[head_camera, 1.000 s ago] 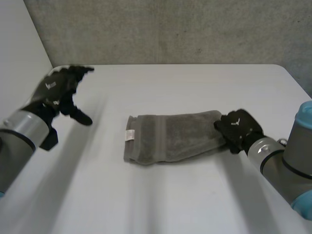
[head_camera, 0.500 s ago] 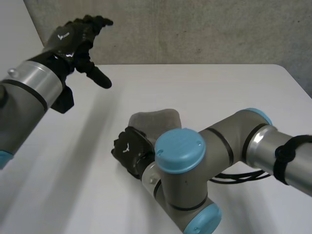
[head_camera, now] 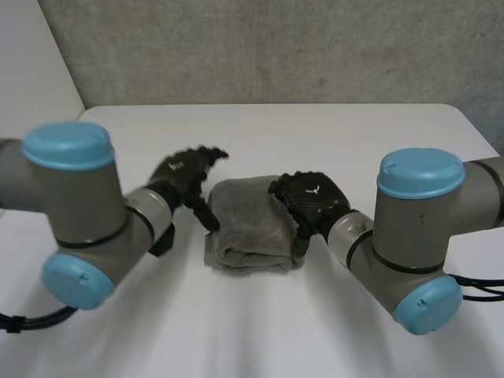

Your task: Fold the laundry

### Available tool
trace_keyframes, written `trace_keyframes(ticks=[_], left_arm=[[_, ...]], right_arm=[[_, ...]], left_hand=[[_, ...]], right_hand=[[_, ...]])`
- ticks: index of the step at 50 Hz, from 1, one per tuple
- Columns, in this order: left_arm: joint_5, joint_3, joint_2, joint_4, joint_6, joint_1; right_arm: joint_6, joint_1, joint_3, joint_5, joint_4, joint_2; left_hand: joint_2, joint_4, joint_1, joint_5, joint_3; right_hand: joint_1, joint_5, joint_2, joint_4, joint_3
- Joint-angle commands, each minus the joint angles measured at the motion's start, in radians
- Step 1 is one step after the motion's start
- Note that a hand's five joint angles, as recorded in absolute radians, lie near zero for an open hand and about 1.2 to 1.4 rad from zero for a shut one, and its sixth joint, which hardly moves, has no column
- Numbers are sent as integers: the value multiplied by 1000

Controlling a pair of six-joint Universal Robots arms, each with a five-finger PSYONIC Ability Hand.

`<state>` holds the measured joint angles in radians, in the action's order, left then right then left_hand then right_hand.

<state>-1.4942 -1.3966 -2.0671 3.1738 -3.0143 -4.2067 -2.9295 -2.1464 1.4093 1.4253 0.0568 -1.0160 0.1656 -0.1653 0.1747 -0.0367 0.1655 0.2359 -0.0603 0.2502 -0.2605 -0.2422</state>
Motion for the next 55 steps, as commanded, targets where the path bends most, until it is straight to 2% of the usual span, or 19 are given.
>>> trace_keyframes(ticks=[1, 9, 12, 14, 17, 19, 21, 22, 24, 25, 29, 34, 55], left_arm=[[0, -2, -128, 20, -5, 30], [-4, 18, -119, 20, 0, 27], [-3, 28, -56, 15, 0, 22], [-3, 39, -15, 12, -1, 21], [-3, 68, 83, -21, -3, 8], [-3, 88, 140, -55, -3, -6], [-11, 148, 241, -142, 5, -65], [-11, 148, 242, -143, 5, -65], [-18, 204, 301, -234, 11, -136], [-18, 205, 302, -235, 11, -136], [-15, 264, 334, -386, 8, -185], [-14, 298, 334, -478, -1, -190], [-12, 285, 354, -503, -5, -177]], right_arm=[[-69, 16, -29, -69, 6, 111], [-73, 28, -64, -63, -2, 131], [-80, 54, -62, -59, -5, 57], [-106, 75, -49, -57, -3, -63], [-126, 88, -49, -55, -5, -119], [-178, 120, -52, -43, -23, -231], [-203, 143, -59, -27, -46, -281], [-215, 167, -68, -8, -78, -323], [-215, 187, -82, 13, -113, -361], [-211, 203, -105, 35, -152, -390], [-201, 224, -153, 78, -233, -412], [-195, 241, -194, 110, -308, -418], [-140, 229, -187, 96, -304, -404]], left_hand=[[9, -9, 0, 37, 9], [9, -9, 0, 37, 9], [9, -9, 0, 37, 9], [9, -9, 0, 37, 9], [9, -9, 0, 37, 9], [9, -9, 0, 37, 9], [9, -9, 0, 37, 9], [9, -9, 0, 37, 9], [9, -9, 0, 37, 9], [9, -9, 0, 37, 9], [9, -9, 0, 37, 9], [9, -9, 0, 37, 9], [9, -9, 0, 37, 9]], right_hand=[[-61, 60, -76, 86, 68], [-61, 60, -76, 86, 68], [-61, 60, -76, 86, 68], [-61, 60, -76, 86, 68], [-61, 60, -76, 86, 68], [-61, 60, -76, 86, 68], [-61, 60, -76, 86, 68], [-61, 60, -76, 86, 68], [-61, 60, -76, 86, 68], [-61, 60, -76, 86, 68], [-61, 60, -76, 86, 68], [-61, 60, -76, 86, 68], [-61, 60, -76, 86, 68]])
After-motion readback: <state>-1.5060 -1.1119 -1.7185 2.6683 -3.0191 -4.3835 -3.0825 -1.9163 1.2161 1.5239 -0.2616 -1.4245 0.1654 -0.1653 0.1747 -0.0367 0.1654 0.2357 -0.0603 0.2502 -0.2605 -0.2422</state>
